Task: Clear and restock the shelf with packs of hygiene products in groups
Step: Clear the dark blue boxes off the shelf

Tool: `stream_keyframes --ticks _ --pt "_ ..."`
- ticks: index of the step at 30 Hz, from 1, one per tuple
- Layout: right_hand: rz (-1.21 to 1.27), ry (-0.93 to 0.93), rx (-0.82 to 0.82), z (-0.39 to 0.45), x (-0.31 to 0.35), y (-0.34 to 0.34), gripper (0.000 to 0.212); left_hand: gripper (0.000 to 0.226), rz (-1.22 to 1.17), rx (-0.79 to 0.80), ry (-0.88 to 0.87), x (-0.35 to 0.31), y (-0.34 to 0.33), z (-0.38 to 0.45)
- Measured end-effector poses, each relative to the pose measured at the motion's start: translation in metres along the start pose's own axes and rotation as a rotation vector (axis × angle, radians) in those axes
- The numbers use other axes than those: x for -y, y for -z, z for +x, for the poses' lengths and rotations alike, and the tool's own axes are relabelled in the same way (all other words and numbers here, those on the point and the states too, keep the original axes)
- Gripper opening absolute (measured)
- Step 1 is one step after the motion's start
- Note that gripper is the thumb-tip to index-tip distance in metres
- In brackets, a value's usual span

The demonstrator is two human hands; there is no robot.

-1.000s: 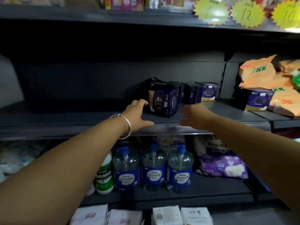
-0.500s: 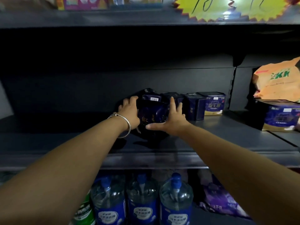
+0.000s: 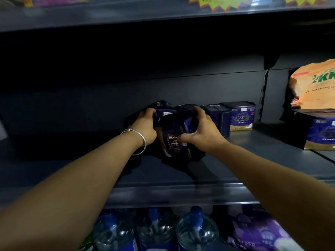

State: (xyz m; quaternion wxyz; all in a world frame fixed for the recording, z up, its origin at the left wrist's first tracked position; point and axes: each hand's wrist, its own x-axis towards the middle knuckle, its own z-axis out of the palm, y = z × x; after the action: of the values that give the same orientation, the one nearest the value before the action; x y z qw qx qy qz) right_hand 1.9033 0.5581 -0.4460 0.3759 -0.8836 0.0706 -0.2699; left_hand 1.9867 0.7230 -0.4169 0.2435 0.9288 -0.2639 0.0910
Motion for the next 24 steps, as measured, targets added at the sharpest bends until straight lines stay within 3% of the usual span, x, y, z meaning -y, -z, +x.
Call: stream_keyframes --ticks 10,16,24 --pt "-0.180 -0.101 -0.130 0.003 -0.050 0.089 0.097 0.075 0.119 0.060 -0.099 -0.048 -0.057 0.047" --pt "-0.337 -0.159 -0.178 0.014 -0.071 0.106 0.091 0.081 0.177 0.073 -0.154 -0.067 -0.090 0.072" --pt "-0.370 -0.200 -0.146 0.025 -0.081 0.106 0.085 0.075 0.287 0.046 -0.139 -0.084 -0.114 0.103"
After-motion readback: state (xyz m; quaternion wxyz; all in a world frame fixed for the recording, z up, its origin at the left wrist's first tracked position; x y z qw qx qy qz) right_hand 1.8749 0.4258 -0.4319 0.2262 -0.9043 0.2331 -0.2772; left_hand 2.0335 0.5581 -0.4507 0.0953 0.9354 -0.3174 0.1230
